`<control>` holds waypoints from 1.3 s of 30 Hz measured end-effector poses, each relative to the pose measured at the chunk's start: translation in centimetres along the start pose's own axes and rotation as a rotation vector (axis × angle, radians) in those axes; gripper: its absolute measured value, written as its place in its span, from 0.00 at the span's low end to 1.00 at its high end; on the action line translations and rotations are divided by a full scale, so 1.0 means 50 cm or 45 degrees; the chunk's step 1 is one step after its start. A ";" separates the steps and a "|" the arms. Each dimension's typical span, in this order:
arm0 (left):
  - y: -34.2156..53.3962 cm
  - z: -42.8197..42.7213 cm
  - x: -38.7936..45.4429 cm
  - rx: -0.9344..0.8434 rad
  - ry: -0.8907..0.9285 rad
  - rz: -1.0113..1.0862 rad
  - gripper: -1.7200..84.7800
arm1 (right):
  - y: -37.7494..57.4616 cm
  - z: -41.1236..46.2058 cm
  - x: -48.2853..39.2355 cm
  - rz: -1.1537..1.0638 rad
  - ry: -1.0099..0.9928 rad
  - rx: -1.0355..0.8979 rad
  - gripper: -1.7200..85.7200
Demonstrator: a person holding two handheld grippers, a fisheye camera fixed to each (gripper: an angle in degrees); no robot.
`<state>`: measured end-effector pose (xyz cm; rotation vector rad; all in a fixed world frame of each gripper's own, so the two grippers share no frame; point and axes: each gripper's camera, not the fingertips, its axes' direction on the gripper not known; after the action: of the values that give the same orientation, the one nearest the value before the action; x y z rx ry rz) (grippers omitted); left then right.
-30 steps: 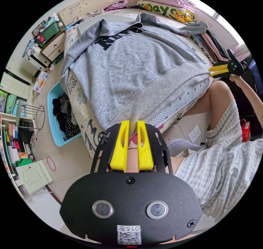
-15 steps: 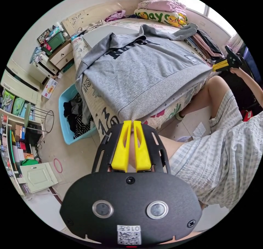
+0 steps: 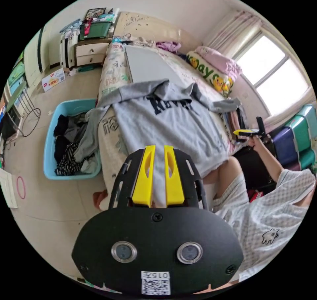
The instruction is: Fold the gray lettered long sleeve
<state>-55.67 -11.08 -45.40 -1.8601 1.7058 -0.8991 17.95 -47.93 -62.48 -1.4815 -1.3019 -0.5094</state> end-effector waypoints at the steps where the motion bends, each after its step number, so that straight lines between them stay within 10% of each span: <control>1: -0.024 0.008 -0.012 0.023 0.036 -0.010 0.10 | -0.053 0.008 0.024 0.008 -0.066 0.052 0.10; 18: -0.489 0.377 -0.330 0.070 0.584 -0.317 0.06 | -0.562 0.337 0.344 0.348 -0.505 0.038 0.09; 30: -0.607 0.372 -0.494 0.495 0.524 -0.555 0.07 | -0.737 0.229 0.447 0.432 -0.513 0.618 0.03; 39: -0.645 0.460 -0.351 -0.212 0.065 0.181 0.02 | -0.849 0.348 0.245 -0.303 -0.133 -0.215 0.01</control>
<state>-17.13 8.16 -40.82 -1.8052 1.9700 -0.7750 -21.59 -33.13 -40.76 -1.5149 -1.5606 -0.7194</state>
